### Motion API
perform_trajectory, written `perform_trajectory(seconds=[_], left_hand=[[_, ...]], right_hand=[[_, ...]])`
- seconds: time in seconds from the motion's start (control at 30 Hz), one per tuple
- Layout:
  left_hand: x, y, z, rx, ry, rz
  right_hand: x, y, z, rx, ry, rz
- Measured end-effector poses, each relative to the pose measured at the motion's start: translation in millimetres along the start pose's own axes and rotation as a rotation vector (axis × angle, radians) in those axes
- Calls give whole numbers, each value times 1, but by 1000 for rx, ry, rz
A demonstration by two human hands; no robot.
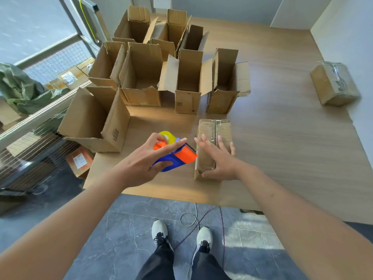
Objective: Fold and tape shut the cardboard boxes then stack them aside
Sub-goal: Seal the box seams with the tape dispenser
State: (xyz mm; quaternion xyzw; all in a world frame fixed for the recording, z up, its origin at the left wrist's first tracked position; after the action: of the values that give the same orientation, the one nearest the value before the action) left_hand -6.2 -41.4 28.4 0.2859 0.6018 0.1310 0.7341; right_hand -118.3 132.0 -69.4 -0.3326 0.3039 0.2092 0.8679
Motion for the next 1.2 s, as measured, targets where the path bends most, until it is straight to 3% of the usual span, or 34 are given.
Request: perform_trajectory(seconds=[0.1, 0.2, 0.5, 0.7, 0.9, 1.2], left_hand=[[1, 18, 0, -22, 25, -3], [5, 35, -2, -27, 17, -21], [15, 69, 1, -48, -39, -42], [25, 73, -2, -45, -129, -172], [33, 64, -8, -19, -282, -144], [44, 61, -19, 51, -462, -220]], right_hand=[[-39, -10, 25, -145, 292, -372], [-56, -27, 52, -325, 301, -831], [-58, -28, 85, -336, 429, -818], [-35, -9, 84, -132, 492, -986], [-5, 5, 79, 45, 507, -1142], [11, 39, 96, 185, 652, -1168]])
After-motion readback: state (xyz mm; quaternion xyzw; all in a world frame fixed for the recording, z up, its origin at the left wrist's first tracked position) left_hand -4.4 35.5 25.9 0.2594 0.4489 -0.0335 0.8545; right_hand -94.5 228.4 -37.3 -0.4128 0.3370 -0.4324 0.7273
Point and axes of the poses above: each hand's wrist, its own z-axis away from the middle knuckle, its own x-axis out of the palm, y = z × x, the point moved 9 cm from there along -z, towards the middle knuckle, and after that the axes turned 8 degrees about -y, right-handed, at the moved point
